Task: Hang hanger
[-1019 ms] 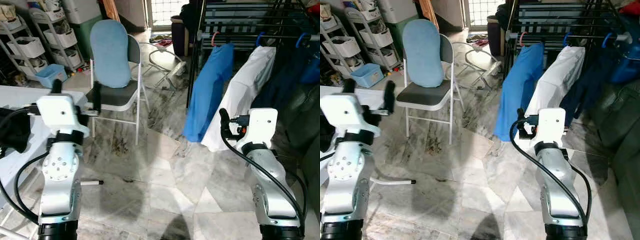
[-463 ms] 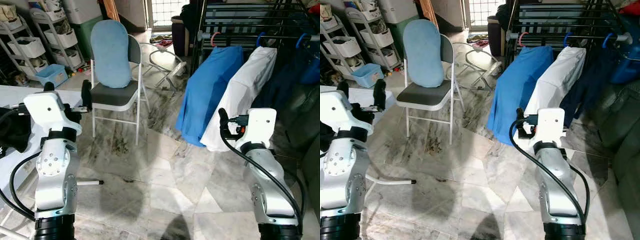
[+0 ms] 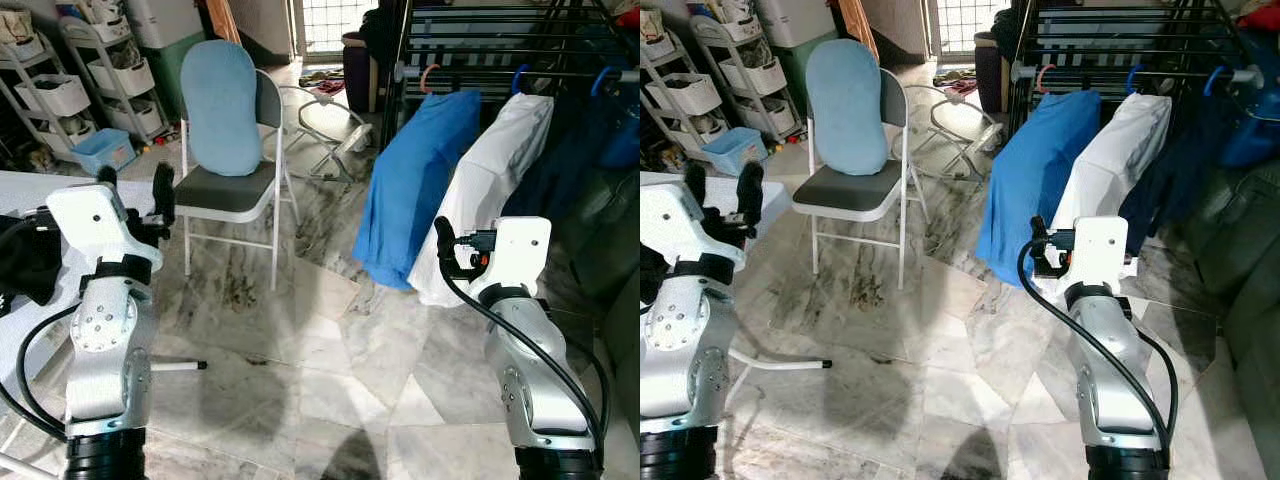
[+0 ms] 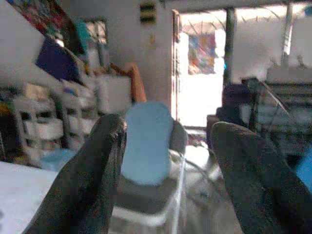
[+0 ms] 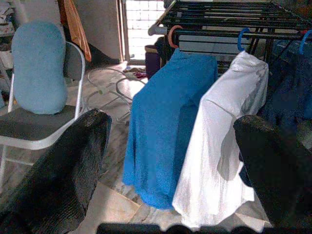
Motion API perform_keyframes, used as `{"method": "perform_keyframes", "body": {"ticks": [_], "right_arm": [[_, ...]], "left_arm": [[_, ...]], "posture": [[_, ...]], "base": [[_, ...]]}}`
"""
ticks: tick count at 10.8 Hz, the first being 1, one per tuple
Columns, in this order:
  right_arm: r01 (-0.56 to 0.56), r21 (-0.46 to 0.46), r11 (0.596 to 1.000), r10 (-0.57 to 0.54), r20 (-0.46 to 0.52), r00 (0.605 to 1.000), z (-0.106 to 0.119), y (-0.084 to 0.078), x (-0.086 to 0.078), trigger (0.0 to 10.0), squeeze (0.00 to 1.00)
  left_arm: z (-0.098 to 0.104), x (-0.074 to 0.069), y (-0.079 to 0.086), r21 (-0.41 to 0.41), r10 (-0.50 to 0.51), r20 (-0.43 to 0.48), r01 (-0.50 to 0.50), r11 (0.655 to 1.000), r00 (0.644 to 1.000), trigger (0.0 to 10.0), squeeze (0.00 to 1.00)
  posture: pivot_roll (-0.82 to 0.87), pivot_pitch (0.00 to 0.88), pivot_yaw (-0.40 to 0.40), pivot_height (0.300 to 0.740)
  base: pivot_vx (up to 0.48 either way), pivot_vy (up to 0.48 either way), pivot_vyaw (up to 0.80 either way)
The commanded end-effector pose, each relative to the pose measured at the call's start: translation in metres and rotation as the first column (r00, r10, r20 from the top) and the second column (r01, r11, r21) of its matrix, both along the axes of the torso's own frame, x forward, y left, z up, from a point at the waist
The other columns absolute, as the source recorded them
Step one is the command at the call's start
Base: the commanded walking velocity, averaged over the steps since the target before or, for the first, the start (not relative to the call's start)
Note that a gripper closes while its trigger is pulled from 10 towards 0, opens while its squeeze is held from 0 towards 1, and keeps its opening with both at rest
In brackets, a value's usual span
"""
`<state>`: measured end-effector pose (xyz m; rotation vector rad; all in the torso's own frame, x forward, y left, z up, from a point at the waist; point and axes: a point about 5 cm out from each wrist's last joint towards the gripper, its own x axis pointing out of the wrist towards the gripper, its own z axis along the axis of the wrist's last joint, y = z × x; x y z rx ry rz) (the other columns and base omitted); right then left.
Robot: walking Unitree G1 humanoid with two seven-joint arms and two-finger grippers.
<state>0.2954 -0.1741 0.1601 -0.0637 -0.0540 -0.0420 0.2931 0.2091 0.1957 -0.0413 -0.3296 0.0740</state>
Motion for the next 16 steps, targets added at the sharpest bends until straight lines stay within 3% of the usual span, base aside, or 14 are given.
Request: {"method": "perform_keyframes", "body": {"ticks": [1, 2, 4, 7, 8, 9, 13, 14, 15, 16], "right_arm": [[-0.019, 0.009, 1.000, 0.019, -0.002, 1.000, 0.001, 0.004, 0.003, 10.0, 1.00], [-0.019, 0.017, 1.000, 0.019, -0.010, 1.000, -0.001, 0.003, 0.002, 10.0, 1.00], [-0.006, 0.052, 0.999, 0.009, -0.044, 0.999, -0.008, 0.004, -0.001, 10.0, 1.00], [0.018, 0.060, 0.998, -0.012, -0.088, 0.996, -0.016, -0.002, -0.008, 10.0, 1.00], [0.026, 0.081, 0.996, -0.016, -0.121, 0.993, -0.023, -0.002, -0.011, 10.0, 1.00], [0.006, 0.086, 0.996, 0.004, -0.125, 0.992, -0.024, 0.005, -0.012, 10.0, 1.00], [0.015, 0.103, 0.995, 0.000, -0.141, 0.990, -0.029, 0.007, -0.016, 10.0, 1.00], [0.016, 0.101, 0.995, -0.001, -0.145, 0.989, -0.030, 0.007, -0.017, 10.0, 0.60], [0.017, 0.100, 0.995, -0.001, -0.152, 0.988, -0.033, 0.006, -0.017, 10.0, 0.00], [0.025, 0.103, 0.994, -0.008, -0.160, 0.987, -0.035, 0.004, -0.018, 10.0, 0.00]], "left_arm": [[-0.006, -0.003, -0.001, 0.021, -0.070, -0.048, 0.071, 0.997, 0.996, 10.0, 1.00], [-0.023, -0.012, -0.004, 0.025, -0.132, -0.133, 0.137, 0.990, 0.982, 10.0, 1.00], [-0.052, -0.026, -0.010, -0.002, -0.158, -0.258, 0.163, 0.987, 0.953, 10.0, 1.00], [-0.058, -0.042, -0.027, -0.032, -0.146, -0.247, 0.143, 0.989, 0.958, 10.0, 1.00], [-0.059, -0.045, -0.030, -0.036, -0.106, -0.260, 0.100, 0.994, 0.960, 10.0, 1.00], [-0.060, -0.048, -0.031, -0.055, -0.132, -0.259, 0.122, 0.991, 0.957, 10.0, 1.00], [-0.061, -0.042, -0.030, -0.049, -0.121, -0.263, 0.112, 0.993, 0.957, 10.0, 1.00], [-0.060, -0.042, -0.033, -0.049, -0.140, -0.263, 0.132, 0.990, 0.955, 10.0, 0.00], [-0.062, -0.042, -0.035, -0.064, -0.152, -0.265, 0.140, 0.988, 0.952, 10.0, 0.00], [-0.065, -0.043, -0.036, -0.076, -0.150, -0.273, 0.135, 0.988, 0.950, 10.0, 0.00]], "posture": [[-0.12, 0.000, 0.095, 0.740], [-0.11, 0.000, 0.096, 0.740], [-0.11, 0.000, 0.107, 0.740], [-0.13, 0.000, 0.118, 0.740], [-0.12, 0.000, 0.110, 0.740], [-0.11, 0.000, 0.106, 0.740], [-0.12, 0.000, 0.118, 0.740], [-0.12, 0.000, 0.122, 0.740], [-0.12, 0.000, 0.123, 0.740], [-0.12, 0.000, 0.124, 0.740]], "base": [[0.000, 0.000, 0.00], [0.000, 0.000, 0.00], [0.000, 0.000, 0.00], [0.000, 0.000, 0.00], [0.000, 0.000, 0.00], [0.000, 0.000, 0.00], [0.000, 0.000, 0.00], [0.000, 0.000, 0.00], [0.000, 0.000, 0.00], [0.000, 0.000, 0.00]]}}
